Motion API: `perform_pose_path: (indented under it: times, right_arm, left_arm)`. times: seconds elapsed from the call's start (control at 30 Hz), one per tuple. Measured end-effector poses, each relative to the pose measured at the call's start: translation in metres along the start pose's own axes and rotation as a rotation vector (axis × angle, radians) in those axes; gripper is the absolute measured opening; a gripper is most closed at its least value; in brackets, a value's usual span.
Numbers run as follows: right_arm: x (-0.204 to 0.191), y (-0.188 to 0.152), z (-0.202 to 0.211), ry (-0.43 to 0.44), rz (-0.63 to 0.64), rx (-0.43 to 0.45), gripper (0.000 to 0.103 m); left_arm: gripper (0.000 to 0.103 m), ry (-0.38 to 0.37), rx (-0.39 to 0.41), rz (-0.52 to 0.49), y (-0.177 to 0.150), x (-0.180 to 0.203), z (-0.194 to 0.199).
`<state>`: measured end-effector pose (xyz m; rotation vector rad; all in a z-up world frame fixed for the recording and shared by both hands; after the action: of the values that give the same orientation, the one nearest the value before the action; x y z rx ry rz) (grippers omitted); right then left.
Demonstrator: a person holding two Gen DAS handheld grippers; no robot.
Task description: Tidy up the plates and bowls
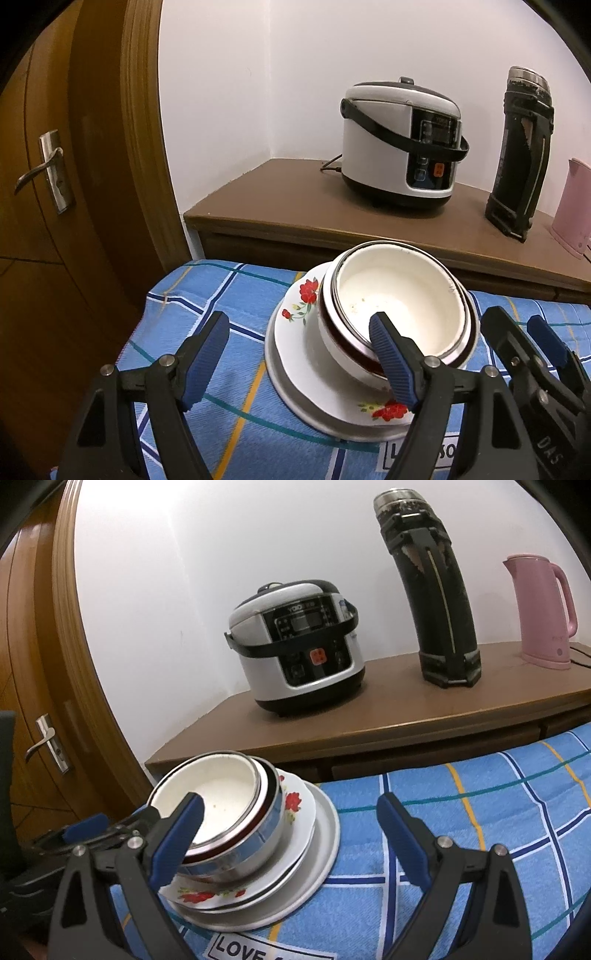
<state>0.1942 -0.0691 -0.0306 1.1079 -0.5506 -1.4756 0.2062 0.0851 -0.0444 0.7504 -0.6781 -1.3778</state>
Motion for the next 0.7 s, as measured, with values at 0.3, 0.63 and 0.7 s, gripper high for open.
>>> perform_pose_path:
  times: [0.3,0.63,0.7]
  right_arm:
    - [-0.003,0.001,0.018,0.010,-0.001,0.045,0.096]
    - [-0.013,0.001,0.046,0.008,0.018,0.080,0.099]
    - [-0.015,0.000,0.052,0.008,0.028,0.085,0.100]
  left_arm:
    - [0.080,-0.019,0.016,0.003,-0.006,0.000,0.015]
    - [0.080,-0.018,0.040,0.006,-0.017,-0.003,0.036]
    - [0.080,-0.018,0.044,0.008,-0.018,-0.003,0.040]
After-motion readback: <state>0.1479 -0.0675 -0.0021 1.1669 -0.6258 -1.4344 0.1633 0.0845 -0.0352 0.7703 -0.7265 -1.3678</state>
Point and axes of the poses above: each gripper's, at about its wrist camera, not at the fingertips, and z roughly against the way its jaws point, x to its right, y to its top, the point moved 8 cm from there along -z, roughly the way its jaws point, and after that the axes turned 2 degrees about -x, right-handed, at the moved point
